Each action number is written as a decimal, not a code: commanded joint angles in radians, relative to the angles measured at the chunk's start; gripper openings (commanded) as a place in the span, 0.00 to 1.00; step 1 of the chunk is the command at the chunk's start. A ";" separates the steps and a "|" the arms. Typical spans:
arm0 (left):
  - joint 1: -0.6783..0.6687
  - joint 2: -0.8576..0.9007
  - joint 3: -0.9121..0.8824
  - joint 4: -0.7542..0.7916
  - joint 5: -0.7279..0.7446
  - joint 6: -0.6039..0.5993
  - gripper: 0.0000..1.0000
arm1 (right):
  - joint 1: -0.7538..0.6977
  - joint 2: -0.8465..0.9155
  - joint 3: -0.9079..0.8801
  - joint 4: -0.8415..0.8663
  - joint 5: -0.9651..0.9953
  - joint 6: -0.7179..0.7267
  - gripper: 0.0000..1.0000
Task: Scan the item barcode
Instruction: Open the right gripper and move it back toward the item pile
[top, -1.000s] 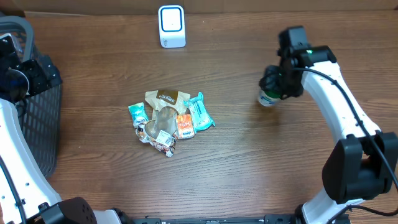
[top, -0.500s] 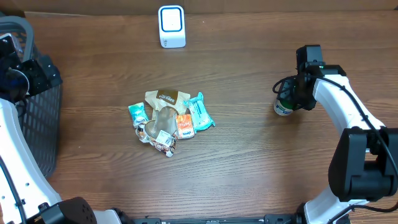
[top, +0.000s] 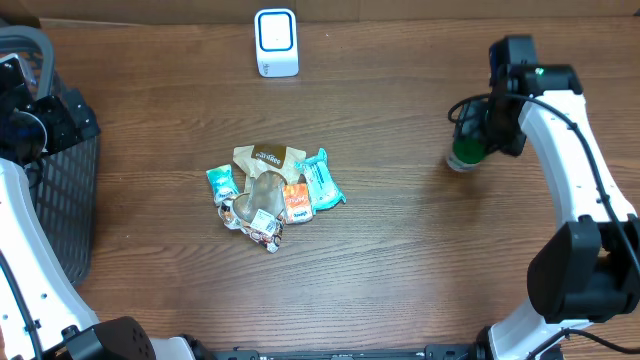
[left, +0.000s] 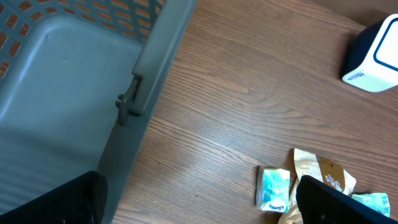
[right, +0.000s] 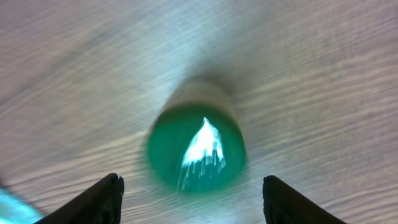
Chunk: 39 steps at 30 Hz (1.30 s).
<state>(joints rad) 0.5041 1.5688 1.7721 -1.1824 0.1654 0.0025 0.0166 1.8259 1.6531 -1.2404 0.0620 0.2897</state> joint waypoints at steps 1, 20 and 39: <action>0.000 -0.005 0.020 0.001 0.011 -0.009 0.99 | 0.049 -0.010 0.070 -0.028 -0.065 -0.053 0.79; 0.000 -0.005 0.020 0.001 0.011 -0.009 1.00 | 0.121 0.035 0.069 0.061 -0.143 -0.058 0.81; 0.000 -0.005 0.020 0.001 0.011 -0.009 1.00 | 0.135 0.106 0.068 0.060 -0.253 -0.059 0.81</action>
<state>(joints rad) 0.5041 1.5688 1.7721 -1.1824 0.1654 0.0025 0.1448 1.8938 1.7023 -1.1854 -0.1356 0.2352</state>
